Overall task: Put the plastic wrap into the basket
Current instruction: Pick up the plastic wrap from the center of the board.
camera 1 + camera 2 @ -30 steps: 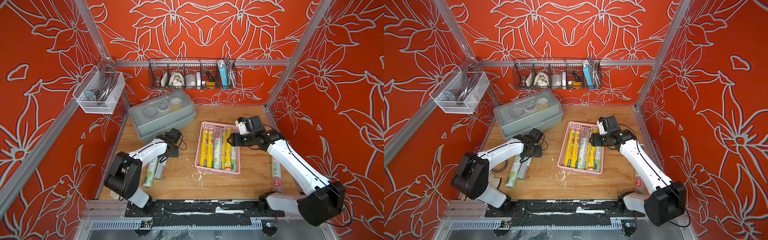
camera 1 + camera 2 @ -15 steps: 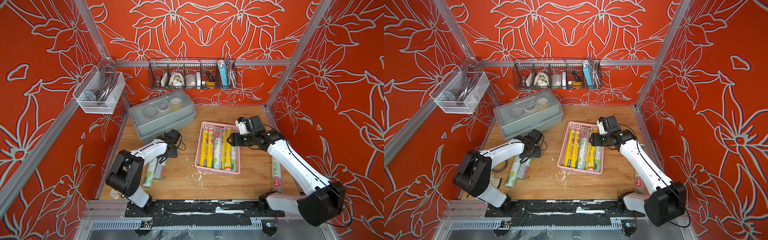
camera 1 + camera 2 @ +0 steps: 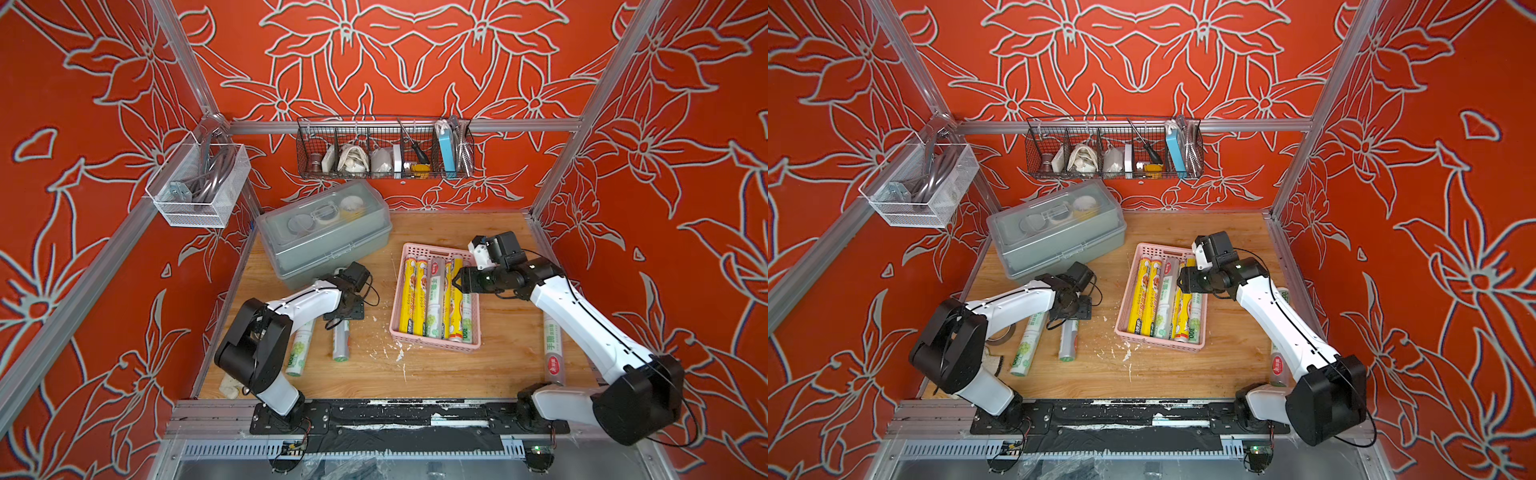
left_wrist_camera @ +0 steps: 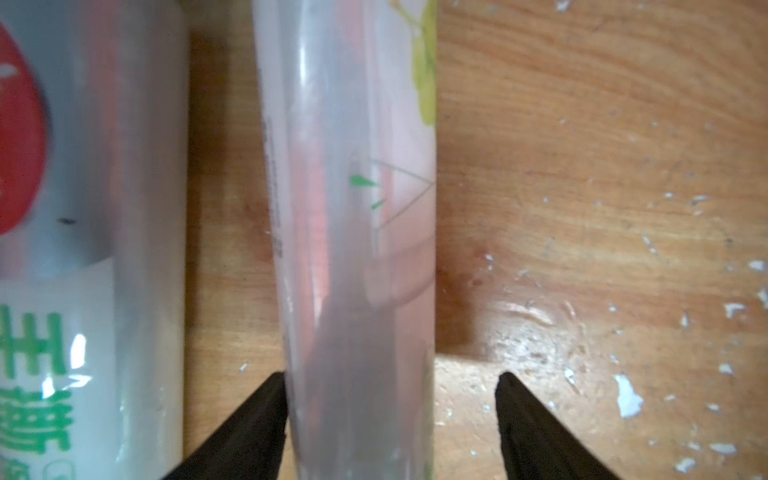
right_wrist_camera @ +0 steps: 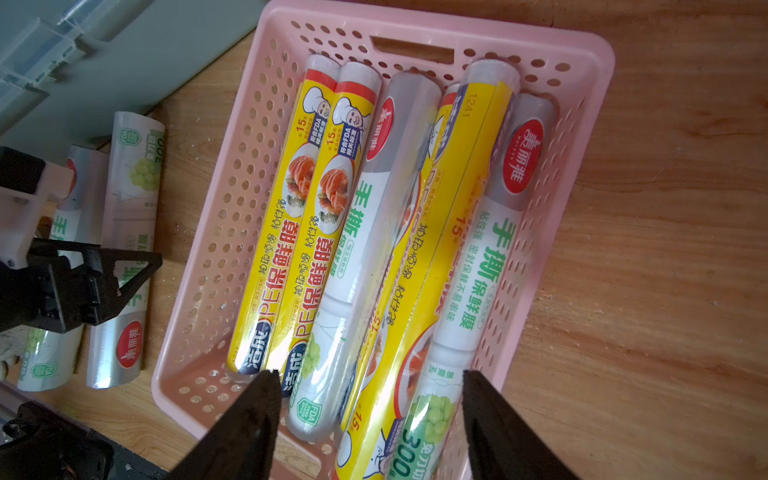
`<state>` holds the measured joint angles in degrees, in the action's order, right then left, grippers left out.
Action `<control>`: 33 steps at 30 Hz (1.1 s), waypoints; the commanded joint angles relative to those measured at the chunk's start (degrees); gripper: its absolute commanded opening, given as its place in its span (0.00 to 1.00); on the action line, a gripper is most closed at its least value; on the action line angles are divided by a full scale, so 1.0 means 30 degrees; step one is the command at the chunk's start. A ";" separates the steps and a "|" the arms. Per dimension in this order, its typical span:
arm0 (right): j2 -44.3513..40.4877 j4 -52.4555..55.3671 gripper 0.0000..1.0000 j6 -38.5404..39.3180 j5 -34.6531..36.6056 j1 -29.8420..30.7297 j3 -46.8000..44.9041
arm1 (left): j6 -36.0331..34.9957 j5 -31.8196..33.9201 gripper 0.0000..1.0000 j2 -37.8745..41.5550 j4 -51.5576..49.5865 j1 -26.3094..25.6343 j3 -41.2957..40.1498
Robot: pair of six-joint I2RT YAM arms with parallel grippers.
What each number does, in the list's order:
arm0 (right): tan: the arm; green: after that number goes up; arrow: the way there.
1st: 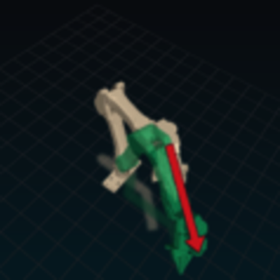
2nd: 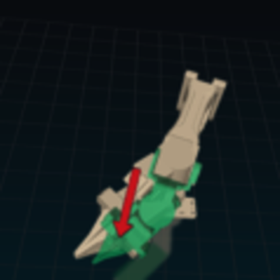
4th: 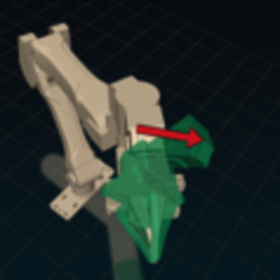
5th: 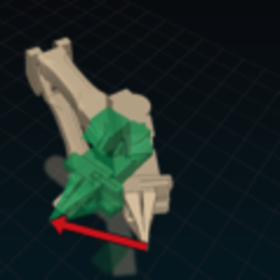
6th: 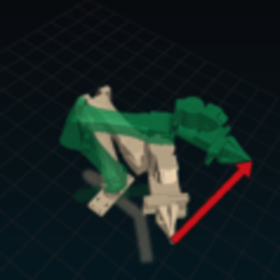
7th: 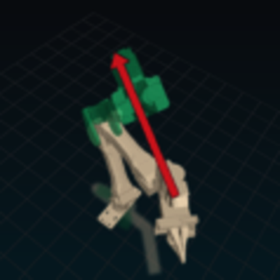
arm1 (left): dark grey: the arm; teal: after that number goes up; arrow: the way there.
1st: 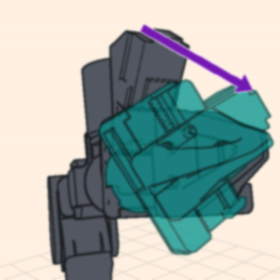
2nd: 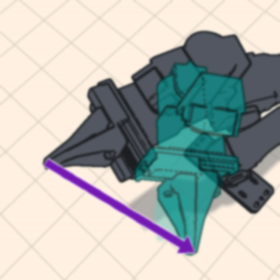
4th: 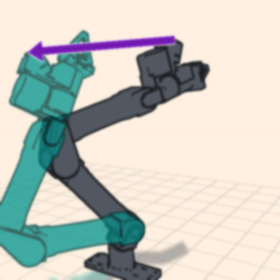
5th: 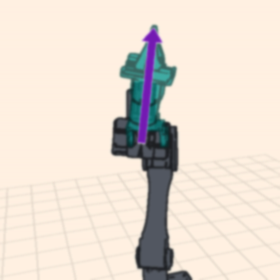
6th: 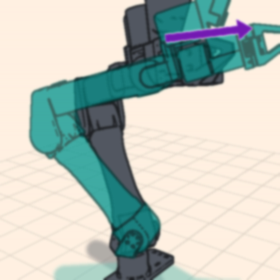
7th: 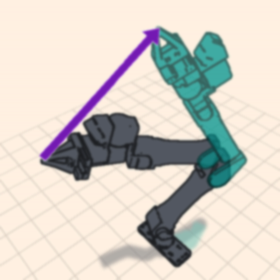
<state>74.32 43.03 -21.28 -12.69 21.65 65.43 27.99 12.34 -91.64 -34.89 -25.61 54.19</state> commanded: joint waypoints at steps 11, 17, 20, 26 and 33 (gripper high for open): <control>0.0271 0.0288 0.69 0.0121 -0.0098 0.0063 0.0016 | 0.1533 -0.0677 0.76 -0.1363 0.1245 0.0024 0.0233; 0.0318 0.0417 0.69 0.0208 0.0098 0.0049 0.0102 | 0.1640 -0.1095 0.69 -0.1670 0.1456 0.0026 0.0248; 0.0332 0.0398 0.69 0.0223 0.0106 0.0045 0.0104 | 0.1517 -0.1096 0.64 -0.1655 0.1471 0.0017 0.0231; 0.0527 0.0561 0.70 0.0226 0.0135 0.0016 0.0163 | 0.1434 -0.1244 0.47 -0.1263 0.1346 0.0010 0.0246; 0.0509 0.0707 0.70 0.0279 0.0287 -0.0009 0.0163 | 0.1326 -0.1556 0.41 -0.0028 0.0357 -0.0679 0.0685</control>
<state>75.64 43.66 -21.28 -12.60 21.65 65.43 32.38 8.54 -95.20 -31.11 -26.28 54.33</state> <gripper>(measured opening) 0.696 0.504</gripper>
